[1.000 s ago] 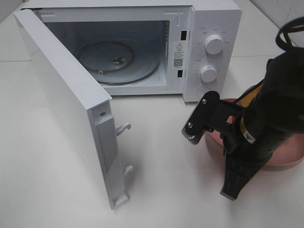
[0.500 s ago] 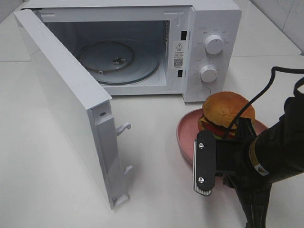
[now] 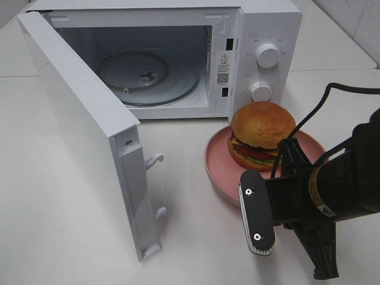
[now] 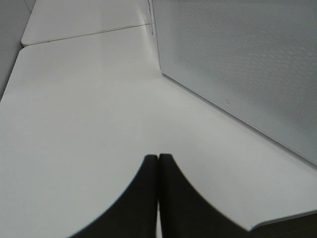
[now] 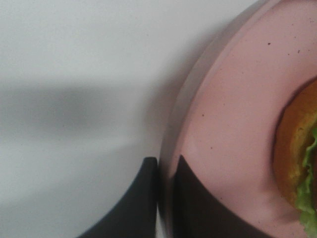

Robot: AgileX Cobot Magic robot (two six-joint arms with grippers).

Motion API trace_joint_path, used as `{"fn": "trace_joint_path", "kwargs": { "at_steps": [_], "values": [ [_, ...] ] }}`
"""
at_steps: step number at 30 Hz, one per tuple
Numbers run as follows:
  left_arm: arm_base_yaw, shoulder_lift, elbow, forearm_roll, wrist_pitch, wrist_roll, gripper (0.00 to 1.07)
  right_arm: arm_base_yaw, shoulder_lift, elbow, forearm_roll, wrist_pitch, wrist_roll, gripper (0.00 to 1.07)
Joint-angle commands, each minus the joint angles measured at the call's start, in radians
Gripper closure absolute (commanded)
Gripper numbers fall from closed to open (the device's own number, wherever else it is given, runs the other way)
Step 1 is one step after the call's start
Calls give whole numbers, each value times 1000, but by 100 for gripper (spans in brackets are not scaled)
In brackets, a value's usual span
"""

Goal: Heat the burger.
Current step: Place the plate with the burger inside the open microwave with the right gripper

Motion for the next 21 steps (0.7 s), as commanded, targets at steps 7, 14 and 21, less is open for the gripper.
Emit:
{"fn": "trace_joint_path", "kwargs": {
  "at_steps": [7, 14, 21],
  "values": [
    [-6, -23, 2, -4, -14, -3, 106, 1, -7, -5, -41, -100, -137, 107],
    [-6, -23, 2, -4, -14, -3, 106, 1, -7, -5, -37, -126, -154, 107],
    [-6, -23, 2, -4, -14, -3, 106, -5, -7, -5, -38, -254, -213, 107]
  ]
}}
